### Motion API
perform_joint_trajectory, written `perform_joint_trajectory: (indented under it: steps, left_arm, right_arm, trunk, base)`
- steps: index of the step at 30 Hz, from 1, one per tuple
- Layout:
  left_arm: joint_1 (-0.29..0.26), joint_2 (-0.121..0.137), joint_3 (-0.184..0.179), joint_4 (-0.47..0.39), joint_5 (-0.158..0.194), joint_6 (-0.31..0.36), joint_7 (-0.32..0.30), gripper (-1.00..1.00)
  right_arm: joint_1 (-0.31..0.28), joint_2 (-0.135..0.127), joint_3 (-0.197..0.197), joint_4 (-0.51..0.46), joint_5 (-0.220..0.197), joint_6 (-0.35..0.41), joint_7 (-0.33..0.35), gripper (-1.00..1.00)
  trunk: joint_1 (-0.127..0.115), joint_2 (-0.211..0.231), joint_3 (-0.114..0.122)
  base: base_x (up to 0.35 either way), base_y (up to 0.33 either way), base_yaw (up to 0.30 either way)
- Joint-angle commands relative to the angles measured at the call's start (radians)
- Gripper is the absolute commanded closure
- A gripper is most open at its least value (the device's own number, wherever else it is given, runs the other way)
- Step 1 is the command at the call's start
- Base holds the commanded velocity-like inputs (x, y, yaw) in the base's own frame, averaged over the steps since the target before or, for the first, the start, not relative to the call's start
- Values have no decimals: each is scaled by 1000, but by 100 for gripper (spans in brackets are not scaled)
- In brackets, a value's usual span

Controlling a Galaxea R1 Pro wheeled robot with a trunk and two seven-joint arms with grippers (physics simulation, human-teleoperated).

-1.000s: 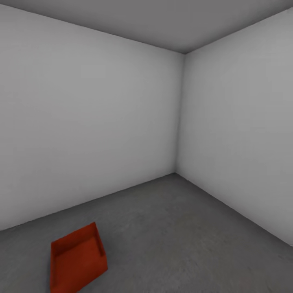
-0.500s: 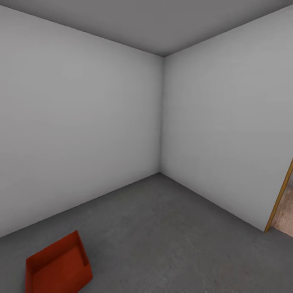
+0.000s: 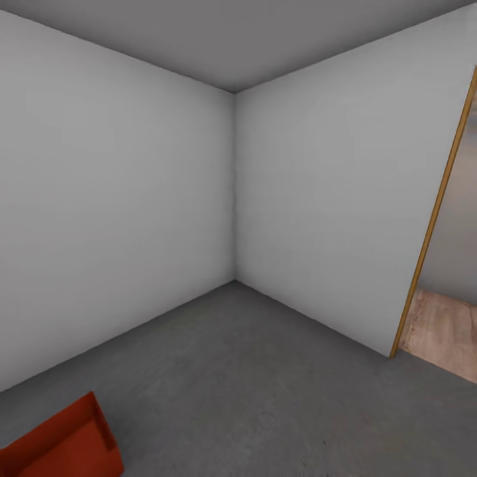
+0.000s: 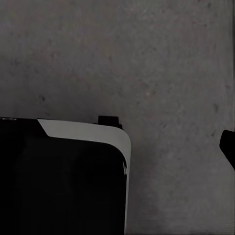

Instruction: Move the two storage containers from the living room to the garage. In the garage, place one container on the floor and stack the other container on top of it (either order is fine).

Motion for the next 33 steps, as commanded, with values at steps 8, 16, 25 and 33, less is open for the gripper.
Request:
perform_joint_trajectory:
  steps: [8,16,25,33]
  left_arm:
    - [-1,0,2,0,5,-4,0,-100]
    - [0,0,2,0,5,-4,0,-100]
    - [0,0,2,0,5,-4,0,-100]
    - [-1,0,3,0,5,-4,0,-100]
  right_arm:
    - [-2,1,8,3,-5,-3,-3,-100]
    - [-2,3,8,3,-5,-4,-3,-100]
    - [-2,2,7,3,-5,-5,-3,-100]
    - [-2,3,8,3,-5,-5,-3,-100]
  trunk:
    - [0,-1,-1]
    - [0,-1,-1]
    - [0,-1,-1]
    - [0,-1,-1]
  base:
    - [0,0,-294]
    - [0,0,-296]
    - [0,0,-296]
    - [0,0,-296]
